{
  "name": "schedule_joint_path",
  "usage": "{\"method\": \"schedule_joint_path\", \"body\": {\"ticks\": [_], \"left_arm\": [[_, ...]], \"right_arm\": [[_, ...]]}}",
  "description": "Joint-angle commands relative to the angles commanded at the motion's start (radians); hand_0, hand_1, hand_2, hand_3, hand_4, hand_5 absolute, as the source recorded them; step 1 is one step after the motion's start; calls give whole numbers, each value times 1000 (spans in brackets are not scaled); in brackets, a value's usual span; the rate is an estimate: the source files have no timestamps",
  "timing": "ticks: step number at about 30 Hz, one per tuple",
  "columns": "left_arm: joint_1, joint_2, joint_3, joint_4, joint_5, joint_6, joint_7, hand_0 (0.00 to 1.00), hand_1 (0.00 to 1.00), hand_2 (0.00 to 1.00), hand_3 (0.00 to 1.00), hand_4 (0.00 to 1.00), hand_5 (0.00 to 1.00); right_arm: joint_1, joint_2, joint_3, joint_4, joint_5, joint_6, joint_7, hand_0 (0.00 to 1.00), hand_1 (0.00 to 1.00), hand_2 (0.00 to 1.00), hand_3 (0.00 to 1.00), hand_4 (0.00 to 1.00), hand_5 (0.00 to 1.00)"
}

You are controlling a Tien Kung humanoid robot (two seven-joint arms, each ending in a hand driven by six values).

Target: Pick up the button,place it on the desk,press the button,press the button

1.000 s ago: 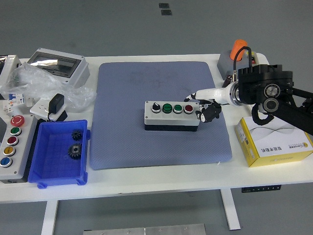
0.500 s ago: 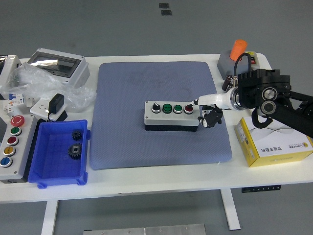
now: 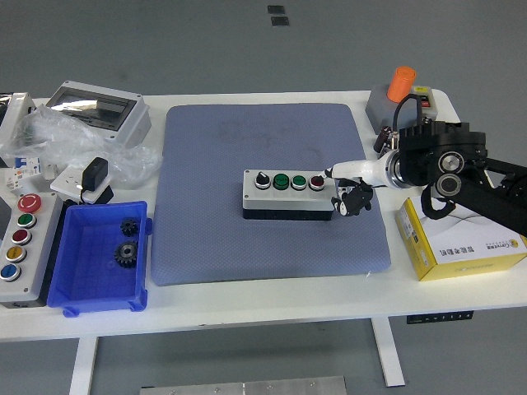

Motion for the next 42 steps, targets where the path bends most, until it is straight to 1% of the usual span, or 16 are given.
{"method": "schedule_joint_path", "body": {"ticks": [6,7,8,11,12,13,18,19,20,24,25,30,31,36,40,42], "left_arm": [[2,0,-2,0,0,3,3,669,638,504,579,426,21],[2,0,-3,0,2,4,6,670,638,504,579,426,20],[2,0,-4,0,4,4,8,670,638,504,579,426,20],[-2,1,-6,0,7,7,13,670,638,504,579,426,20],[-4,2,-5,0,7,10,14,670,638,504,579,426,20],[-5,2,-3,0,6,12,15,669,638,504,579,425,22],[-9,4,9,0,0,30,23,669,638,504,579,425,22],[-8,4,10,0,1,33,26,669,639,504,579,427,24],[-8,4,11,0,0,36,29,669,639,504,579,427,24],[-6,0,22,0,-3,52,38,669,639,504,579,427,24],[-7,-1,24,0,-3,57,40,669,638,506,580,430,26],[-7,-7,38,0,-18,75,28,669,638,506,580,430,26],[-6,-8,43,0,-24,79,25,669,641,508,583,435,35],[-5,-14,48,0,-27,100,23,669,641,508,583,435,35],[-12,-16,44,0,-20,110,16,668,643,513,583,443,46],[-16,-16,42,0,-17,114,12,668,643,513,583,443,46]], "right_arm": [[-73,-32,173,89,-50,4,0,283,334,273,998,255,13],[-94,-31,211,103,-73,0,0,261,348,342,998,551,179],[-106,-29,237,111,-87,-5,0,261,348,342,998,551,179],[-169,-16,347,144,-159,-71,22,261,348,342,998,551,179],[-195,-12,384,152,-190,-106,50,261,348,342,998,551,179],[-216,-9,415,155,-219,-142,80,326,424,473,998,606,261],[-343,25,566,121,-352,-332,267,326,424,473,998,606,261],[-373,35,595,110,-365,-374,309,460,519,601,941,622,322],[-398,44,619,101,-368,-410,345,460,519,601,941,622,322],[-508,92,713,55,-295,-564,498,460,519,601,941,622,322],[-538,103,735,44,-270,-606,540,509,516,572,693,616,328],[-668,149,814,4,-147,-795,729,509,516,572,693,616,328],[-695,159,824,-4,-120,-837,771,546,599,620,683,619,333],[-807,197,855,-36,8,-1006,948,546,599,620,683,619,333],[-846,213,865,-56,97,-1101,1059,577,626,645,678,646,361],[-851,218,869,-63,126,-1106,1100,577,626,645,678,646,361]]}}
